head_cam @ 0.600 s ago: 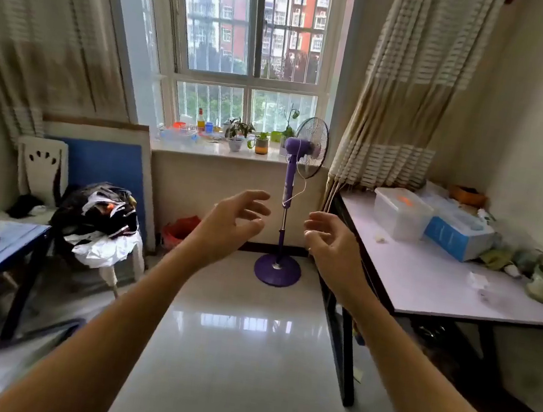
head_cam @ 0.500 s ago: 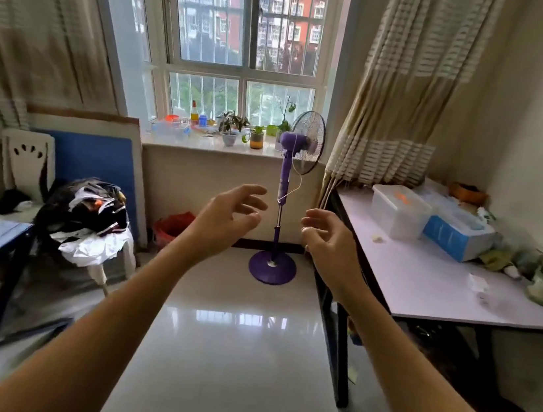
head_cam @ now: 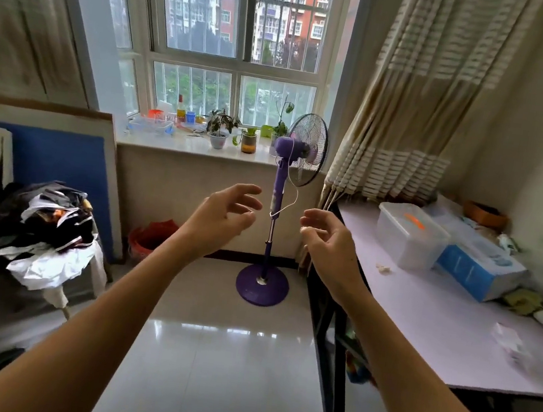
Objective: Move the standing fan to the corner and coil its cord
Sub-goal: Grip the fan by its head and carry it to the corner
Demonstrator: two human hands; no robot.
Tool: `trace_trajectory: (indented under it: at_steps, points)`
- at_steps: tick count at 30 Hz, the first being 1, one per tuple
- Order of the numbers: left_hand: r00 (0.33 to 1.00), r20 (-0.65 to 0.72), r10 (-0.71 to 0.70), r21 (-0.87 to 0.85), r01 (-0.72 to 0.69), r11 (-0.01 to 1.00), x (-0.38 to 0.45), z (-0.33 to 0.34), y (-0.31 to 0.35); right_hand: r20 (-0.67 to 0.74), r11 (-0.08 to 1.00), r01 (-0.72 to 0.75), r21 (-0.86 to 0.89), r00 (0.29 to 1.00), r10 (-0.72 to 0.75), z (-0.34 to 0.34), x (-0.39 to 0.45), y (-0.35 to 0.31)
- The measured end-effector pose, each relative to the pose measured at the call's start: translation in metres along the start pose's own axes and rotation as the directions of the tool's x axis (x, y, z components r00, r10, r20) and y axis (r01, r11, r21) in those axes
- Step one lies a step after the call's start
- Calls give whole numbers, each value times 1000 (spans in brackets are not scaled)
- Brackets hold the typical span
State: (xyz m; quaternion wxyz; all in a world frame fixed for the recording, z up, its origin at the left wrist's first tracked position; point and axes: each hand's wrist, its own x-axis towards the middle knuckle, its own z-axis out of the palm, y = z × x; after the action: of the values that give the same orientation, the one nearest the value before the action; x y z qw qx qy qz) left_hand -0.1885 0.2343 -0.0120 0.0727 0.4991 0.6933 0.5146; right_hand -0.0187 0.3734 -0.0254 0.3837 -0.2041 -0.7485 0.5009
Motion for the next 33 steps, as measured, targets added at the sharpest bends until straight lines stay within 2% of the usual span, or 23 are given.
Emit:
trace_trajectory:
  at_steps: [5, 14, 23, 33]
  points:
    - [999, 10, 38, -52, -37, 998, 86, -12, -52, -24, 1000, -18, -22, 1000, 18, 26, 81, 28]
    - [998, 63, 15, -115, -7, 993, 249, -26, -145, -75, 995, -95, -33, 993, 92, 73, 240, 90]
    - [998, 44, -51, -103, 56, 993, 386, -12, -229, -61, 994, -108, 12, 992, 108, 91, 394, 166]
    - [994, 53, -100, -46, 102, 994, 562, 24, -304, -50, 989, -144, -22, 988, 143, 84, 589, 266]
